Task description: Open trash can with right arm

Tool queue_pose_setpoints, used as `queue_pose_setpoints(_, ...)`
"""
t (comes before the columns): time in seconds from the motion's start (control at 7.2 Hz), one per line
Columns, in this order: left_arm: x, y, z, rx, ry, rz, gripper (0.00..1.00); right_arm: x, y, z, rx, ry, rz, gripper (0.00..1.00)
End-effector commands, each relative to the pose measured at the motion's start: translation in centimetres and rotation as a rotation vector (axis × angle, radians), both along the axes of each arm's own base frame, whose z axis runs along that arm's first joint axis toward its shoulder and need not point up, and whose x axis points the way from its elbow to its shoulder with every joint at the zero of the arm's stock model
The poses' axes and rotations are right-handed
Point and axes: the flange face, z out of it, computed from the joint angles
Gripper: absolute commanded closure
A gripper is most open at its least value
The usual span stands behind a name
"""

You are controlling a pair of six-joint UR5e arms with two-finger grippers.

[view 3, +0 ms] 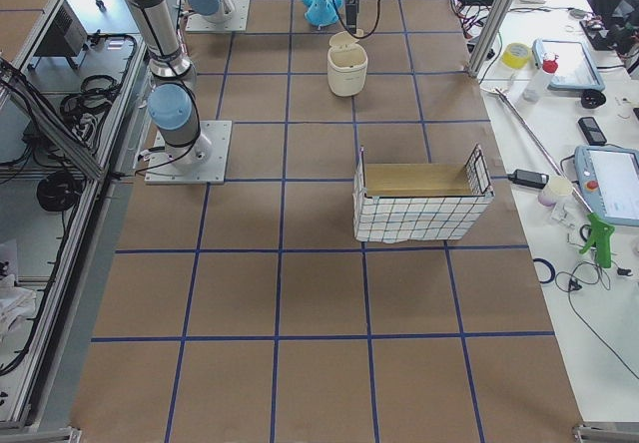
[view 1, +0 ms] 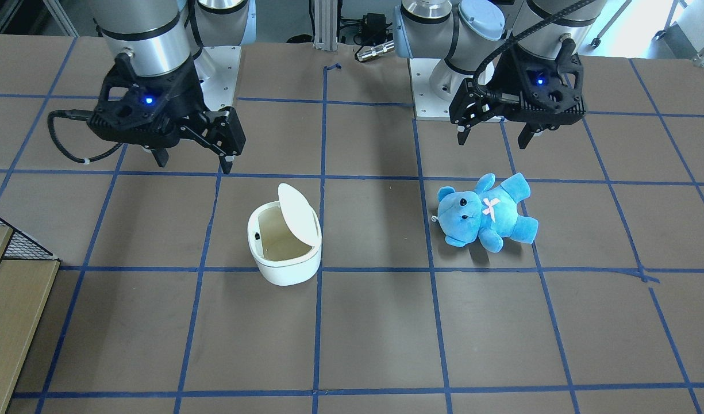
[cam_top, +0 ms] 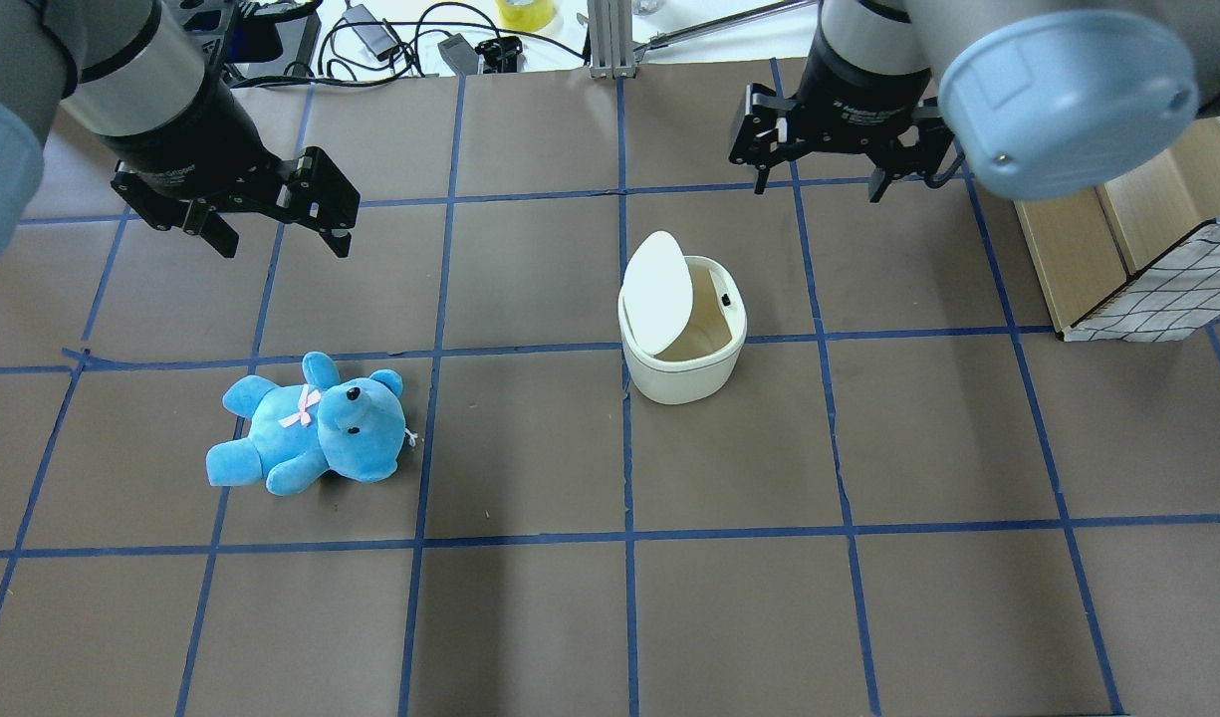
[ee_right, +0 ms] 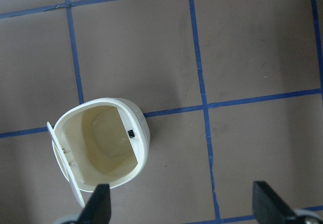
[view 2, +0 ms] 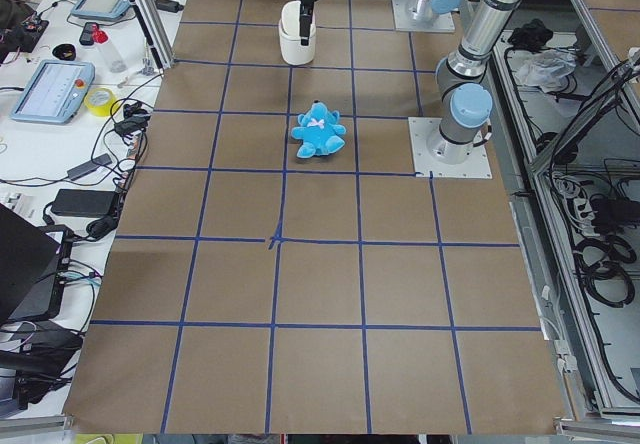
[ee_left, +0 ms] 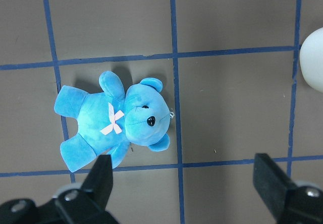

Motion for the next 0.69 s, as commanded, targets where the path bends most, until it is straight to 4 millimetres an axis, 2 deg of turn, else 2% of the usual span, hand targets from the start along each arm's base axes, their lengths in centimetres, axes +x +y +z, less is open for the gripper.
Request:
queue_pose_setpoints(0.0,0.01,0.0,0.0,0.0,-0.001,0.002,0.0,-1.32,-0.11,1.29,0.004,0.008,0.013,0.0)
queue_pose_setpoints(0.56,0.01,0.0,0.0,0.0,-0.001,0.0,0.0,-1.33,-0.1,1.33,0.005,0.01,0.012,0.0)
